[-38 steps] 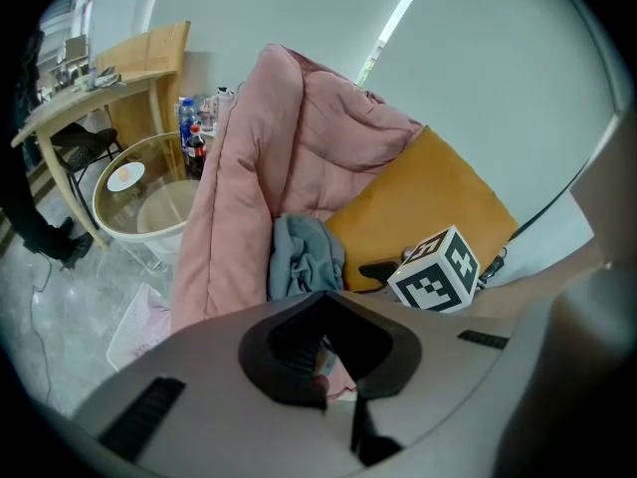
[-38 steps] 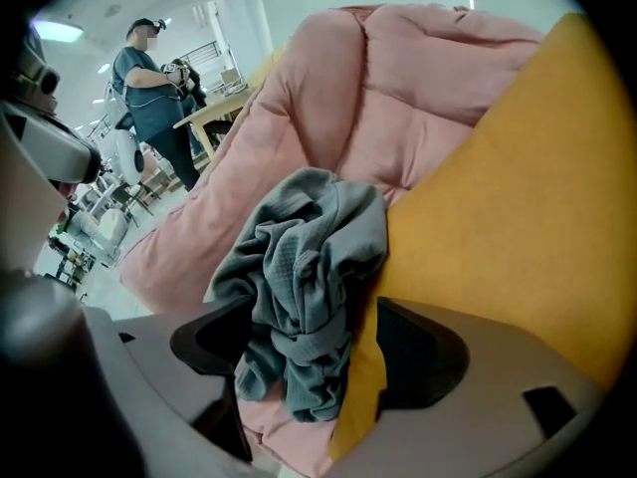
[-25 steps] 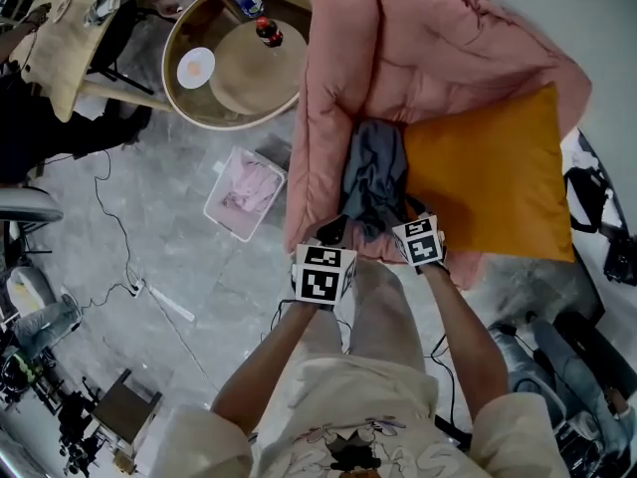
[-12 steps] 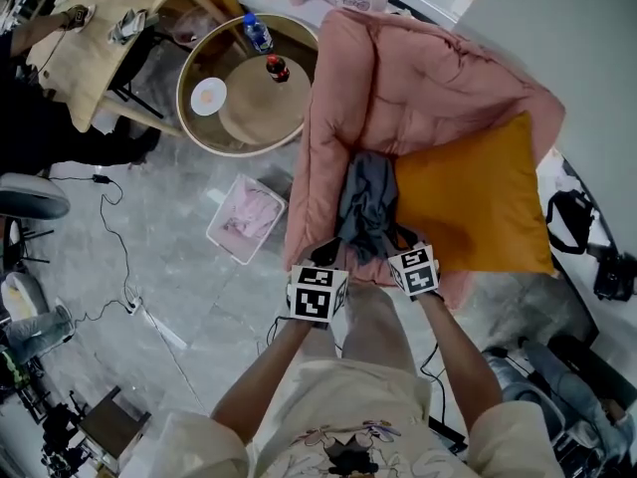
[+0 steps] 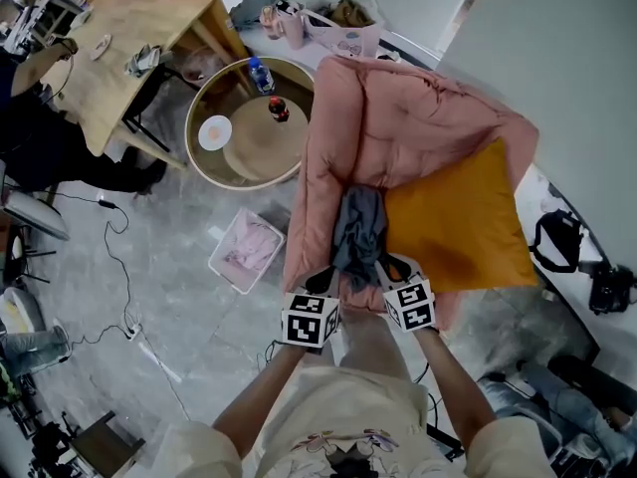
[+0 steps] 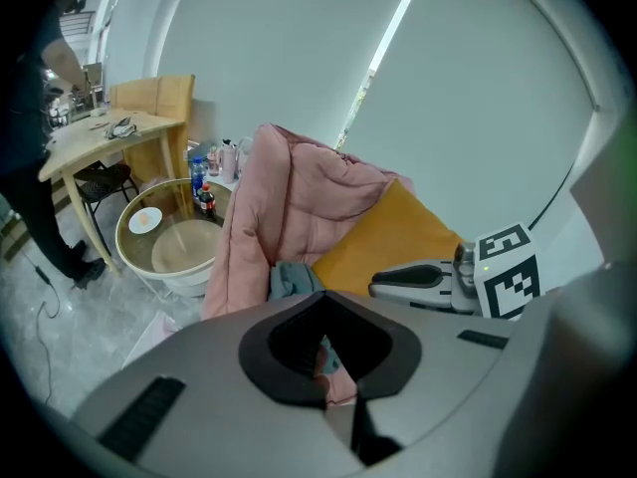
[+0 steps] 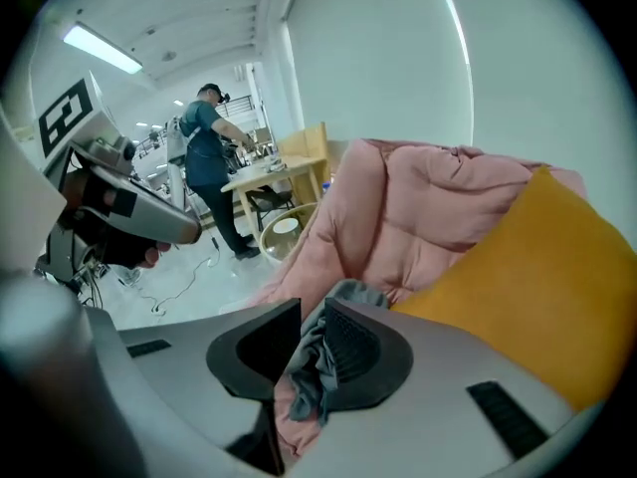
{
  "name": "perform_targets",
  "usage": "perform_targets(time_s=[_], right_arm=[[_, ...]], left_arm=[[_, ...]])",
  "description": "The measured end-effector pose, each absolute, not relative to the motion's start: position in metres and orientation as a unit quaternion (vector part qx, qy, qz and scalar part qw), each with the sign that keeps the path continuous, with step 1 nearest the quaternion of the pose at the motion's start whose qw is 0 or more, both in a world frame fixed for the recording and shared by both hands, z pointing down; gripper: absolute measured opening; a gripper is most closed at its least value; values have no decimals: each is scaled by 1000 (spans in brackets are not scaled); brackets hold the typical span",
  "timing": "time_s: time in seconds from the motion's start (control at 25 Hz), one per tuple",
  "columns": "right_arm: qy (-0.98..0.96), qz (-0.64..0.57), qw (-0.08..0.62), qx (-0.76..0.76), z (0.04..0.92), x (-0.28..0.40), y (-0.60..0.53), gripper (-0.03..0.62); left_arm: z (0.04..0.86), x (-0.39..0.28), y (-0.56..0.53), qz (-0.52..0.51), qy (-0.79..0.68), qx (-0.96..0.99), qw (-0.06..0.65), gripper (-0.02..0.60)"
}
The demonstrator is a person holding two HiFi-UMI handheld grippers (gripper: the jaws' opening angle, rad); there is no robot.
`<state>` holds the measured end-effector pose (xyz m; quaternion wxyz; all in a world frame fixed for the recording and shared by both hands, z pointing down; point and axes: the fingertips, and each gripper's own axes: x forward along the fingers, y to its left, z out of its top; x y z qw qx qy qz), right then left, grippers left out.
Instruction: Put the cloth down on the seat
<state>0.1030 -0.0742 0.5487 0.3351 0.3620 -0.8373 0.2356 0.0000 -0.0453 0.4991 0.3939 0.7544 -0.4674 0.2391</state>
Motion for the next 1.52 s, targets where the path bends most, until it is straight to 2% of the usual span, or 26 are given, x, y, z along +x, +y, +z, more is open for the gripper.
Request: perform_targets(time_s=[0.4,1.12,1.52], right_arm=[[-861,204,256,390,446,100,-73,64],[-903,94,108,405,251,82,-50,55],[-897,64,64,432,201,101,-37,55]], left_arm=[[440,7,-40,219,-462,780,360,5],[263,24,-46,116,-470,850,206,5],[217,34,-24,76,-472,865,151,5]])
